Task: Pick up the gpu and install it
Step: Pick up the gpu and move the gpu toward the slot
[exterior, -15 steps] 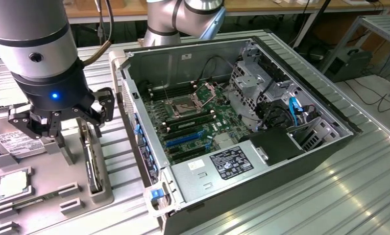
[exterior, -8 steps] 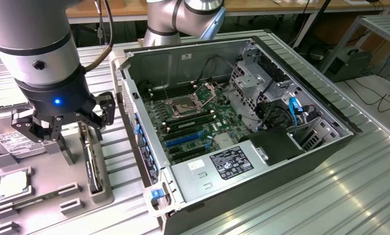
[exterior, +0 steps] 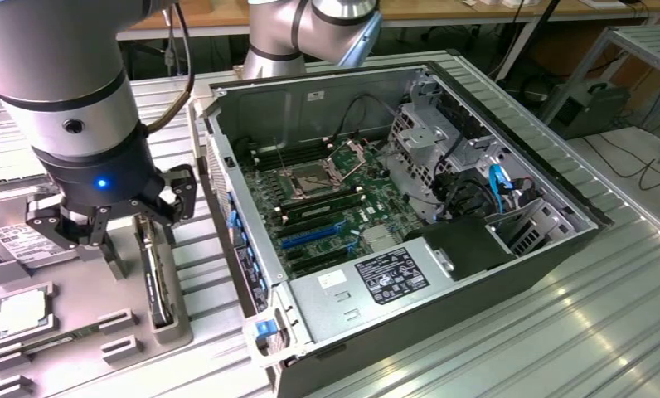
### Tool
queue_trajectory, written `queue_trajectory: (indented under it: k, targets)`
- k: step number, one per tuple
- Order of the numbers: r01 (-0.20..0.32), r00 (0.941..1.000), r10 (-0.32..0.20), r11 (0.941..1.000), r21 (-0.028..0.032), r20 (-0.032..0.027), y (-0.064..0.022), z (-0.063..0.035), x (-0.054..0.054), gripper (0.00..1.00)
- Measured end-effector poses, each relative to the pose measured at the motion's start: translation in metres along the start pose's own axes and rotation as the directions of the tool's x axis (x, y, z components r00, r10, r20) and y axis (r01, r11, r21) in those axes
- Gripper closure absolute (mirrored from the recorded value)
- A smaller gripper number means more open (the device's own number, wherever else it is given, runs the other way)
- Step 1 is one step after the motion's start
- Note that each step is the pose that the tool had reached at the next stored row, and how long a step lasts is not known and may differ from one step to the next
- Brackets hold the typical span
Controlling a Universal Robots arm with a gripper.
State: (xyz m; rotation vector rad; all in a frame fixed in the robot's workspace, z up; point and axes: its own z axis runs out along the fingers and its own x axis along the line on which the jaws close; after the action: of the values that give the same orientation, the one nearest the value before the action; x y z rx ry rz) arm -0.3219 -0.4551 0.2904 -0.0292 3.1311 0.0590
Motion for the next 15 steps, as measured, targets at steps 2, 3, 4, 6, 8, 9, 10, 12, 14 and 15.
queue_trajectory:
  k: [2, 3, 4, 6, 8, 9, 10, 12, 14, 15]
  targets:
    - [0.000, 1.0000, 0.000, 1.0000, -0.0001, 0.0000, -0.0003, 0.0022, 0.000, 0.34]
    - [0.000, 1.0000, 0.000, 1.0000, -0.0001, 0.0000, -0.0004, 0.0032, 0.000, 0.34]
    - [0.000, 1.0000, 0.000, 1.0000, -0.0001, 0.0001, -0.0006, 0.0044, 0.000, 0.34]
    - [0.000, 1.0000, 0.000, 1.0000, -0.0001, 0.0001, -0.0008, 0.0065, 0.000, 0.34]
    - [0.000, 1.0000, 0.000, 1.0000, -0.0001, 0.0001, -0.0011, 0.0085, 0.000, 0.34]
    - [0.000, 1.0000, 0.000, 1.0000, 0.0000, 0.0001, -0.0012, 0.0103, 0.000, 0.34]
    - [0.000, 1.0000, 0.000, 1.0000, -0.0001, 0.0001, -0.0014, 0.0115, 0.000, 0.34]
    - [0.000, 1.0000, 0.000, 1.0000, -0.0001, 0.0001, -0.0016, 0.0130, 0.000, 0.34]
    - [0.000, 1.0000, 0.000, 1.0000, 0.0000, 0.0000, -0.0019, 0.0141, 0.000, 0.34]
    - [0.000, 1.0000, 0.000, 1.0000, -0.0001, 0.0001, -0.0021, 0.0148, 0.000, 0.34]
